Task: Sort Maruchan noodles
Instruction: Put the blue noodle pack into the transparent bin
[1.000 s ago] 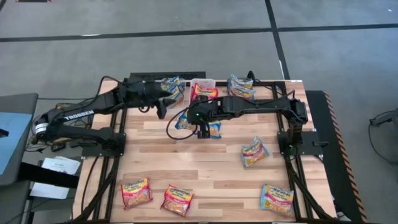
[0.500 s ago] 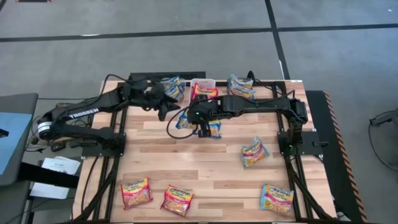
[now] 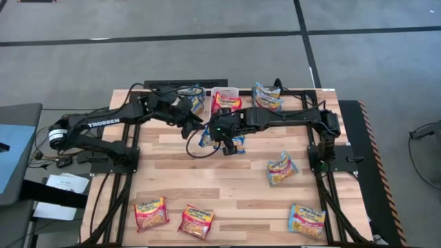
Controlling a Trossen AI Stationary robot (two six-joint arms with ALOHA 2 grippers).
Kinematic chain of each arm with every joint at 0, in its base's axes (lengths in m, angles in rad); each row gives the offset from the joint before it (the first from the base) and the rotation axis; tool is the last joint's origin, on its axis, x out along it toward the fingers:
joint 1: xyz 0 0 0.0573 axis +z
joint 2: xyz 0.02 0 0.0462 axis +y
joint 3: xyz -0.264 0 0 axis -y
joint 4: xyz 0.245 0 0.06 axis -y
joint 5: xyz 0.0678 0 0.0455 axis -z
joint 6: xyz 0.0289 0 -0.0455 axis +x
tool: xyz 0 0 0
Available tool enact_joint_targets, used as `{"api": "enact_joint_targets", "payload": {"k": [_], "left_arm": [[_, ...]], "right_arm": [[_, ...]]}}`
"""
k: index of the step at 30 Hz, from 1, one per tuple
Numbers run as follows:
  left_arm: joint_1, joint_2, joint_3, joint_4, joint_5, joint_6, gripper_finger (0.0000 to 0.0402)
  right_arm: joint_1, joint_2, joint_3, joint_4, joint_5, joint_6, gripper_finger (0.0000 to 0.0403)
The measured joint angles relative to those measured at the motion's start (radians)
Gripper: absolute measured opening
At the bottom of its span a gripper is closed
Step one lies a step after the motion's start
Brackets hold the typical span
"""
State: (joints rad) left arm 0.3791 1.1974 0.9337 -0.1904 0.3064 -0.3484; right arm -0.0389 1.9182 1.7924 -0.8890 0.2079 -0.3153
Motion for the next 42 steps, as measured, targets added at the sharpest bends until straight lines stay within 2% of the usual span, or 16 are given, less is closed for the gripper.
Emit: {"api": "enact_joint_targets", "payload": {"k": [10, 21, 26, 34, 39, 42], "left_arm": [[-0.014, 0.083, 0.000, 0.060, 0.031, -0.042, 0.0208], [-0.031, 0.110, 0.000, 0.095, 0.181, -0.057, 0.0208], [-0.048, 0.115, 0.000, 0.095, 0.180, -0.047, 0.0208], [-0.050, 0.115, 0.000, 0.062, 0.101, -0.037, 0.0208], [-0.050, 0.114, 0.000, 0.042, 0.109, -0.037, 0.0208], [-0.050, 0.114, 0.000, 0.043, 0.164, -0.037, 0.0208]], "right_arm": [[0.038, 0.000, 0.000, -0.002, -0.008, 0.000, 0.0006], [0.030, 0.000, 0.000, 0.000, -0.007, 0.012, 0.0006], [0.030, 0.001, 0.000, -0.027, -0.007, 0.029, 0.0006], [0.051, 0.001, 0.000, -0.011, -0.007, 0.036, 0.0006], [0.069, 0.001, 0.000, -0.013, -0.007, 0.037, 0.0006], [0.065, 0.001, 0.000, -0.008, -0.004, 0.037, 0.0006]]}}
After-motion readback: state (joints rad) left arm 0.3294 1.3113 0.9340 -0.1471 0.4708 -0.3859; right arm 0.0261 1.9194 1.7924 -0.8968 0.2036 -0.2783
